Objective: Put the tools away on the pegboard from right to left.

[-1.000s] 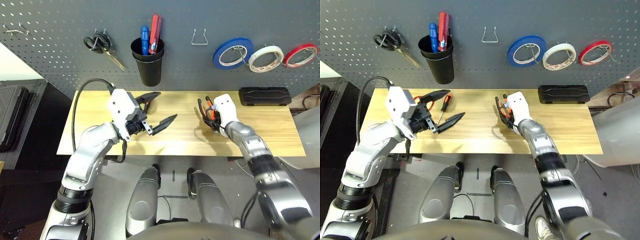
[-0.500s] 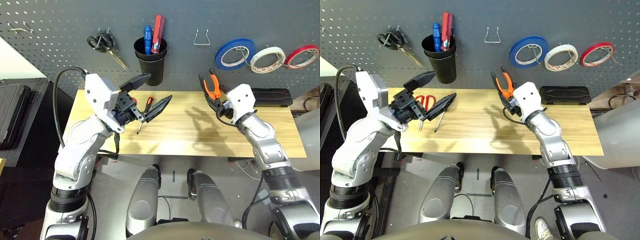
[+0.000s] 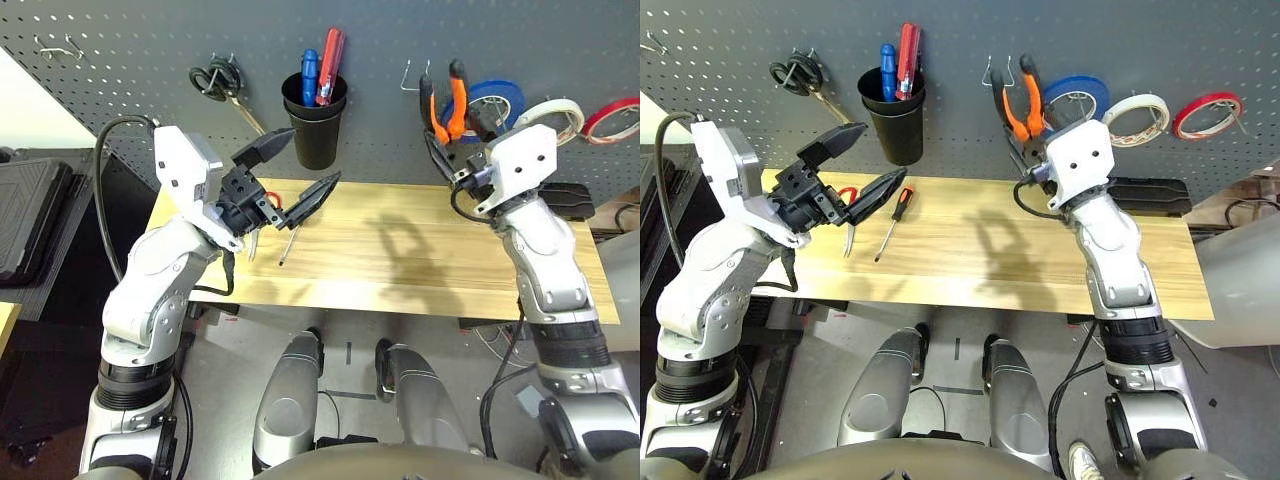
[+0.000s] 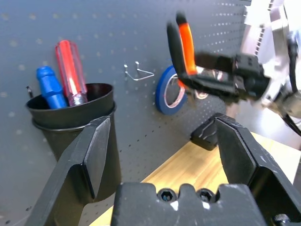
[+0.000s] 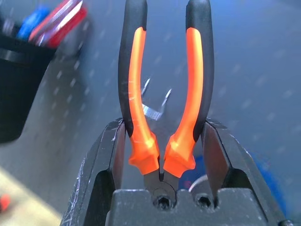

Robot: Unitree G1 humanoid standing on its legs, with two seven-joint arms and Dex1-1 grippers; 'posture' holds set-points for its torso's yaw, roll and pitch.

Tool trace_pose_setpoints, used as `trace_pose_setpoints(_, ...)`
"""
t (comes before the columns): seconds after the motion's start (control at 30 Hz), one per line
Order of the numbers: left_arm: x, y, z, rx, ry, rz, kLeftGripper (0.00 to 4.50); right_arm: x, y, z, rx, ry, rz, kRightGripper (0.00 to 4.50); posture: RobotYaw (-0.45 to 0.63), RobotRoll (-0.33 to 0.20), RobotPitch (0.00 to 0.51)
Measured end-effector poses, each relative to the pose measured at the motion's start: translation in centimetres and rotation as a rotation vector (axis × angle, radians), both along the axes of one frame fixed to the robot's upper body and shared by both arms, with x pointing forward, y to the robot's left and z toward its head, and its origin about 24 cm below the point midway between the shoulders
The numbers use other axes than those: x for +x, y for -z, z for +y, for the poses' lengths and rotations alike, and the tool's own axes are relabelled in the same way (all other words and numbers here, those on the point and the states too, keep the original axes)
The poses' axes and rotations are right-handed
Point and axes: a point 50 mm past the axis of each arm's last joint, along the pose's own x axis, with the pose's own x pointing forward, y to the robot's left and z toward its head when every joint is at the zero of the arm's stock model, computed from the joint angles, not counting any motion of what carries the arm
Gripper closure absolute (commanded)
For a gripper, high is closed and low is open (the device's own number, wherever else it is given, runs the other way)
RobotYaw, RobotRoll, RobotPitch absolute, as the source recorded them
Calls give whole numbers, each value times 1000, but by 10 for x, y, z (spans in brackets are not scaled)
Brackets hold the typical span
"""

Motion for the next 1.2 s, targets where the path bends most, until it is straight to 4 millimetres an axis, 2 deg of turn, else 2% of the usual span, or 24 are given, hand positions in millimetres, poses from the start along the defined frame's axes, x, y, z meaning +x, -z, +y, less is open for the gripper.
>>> trace_pose_setpoints(0.3,4,4,0,9,12,19,0,8,-49,27,89,-59,-165,1924,247,0,199)
trace_pose_setpoints(0.6,4,3,1,32,5,7,0,34,-64,38,116,-75,-155,1924,270,0,192)
trace_pose_setpoints(0.9,3,4,1,36,1,-1,0,60,-59,47,133,-87,-110,1924,297,0,198)
trace_pose_setpoints(1.2,3,6,0,46,-8,5,0,77,-32,52,153,-69,4,1924,307,0,213)
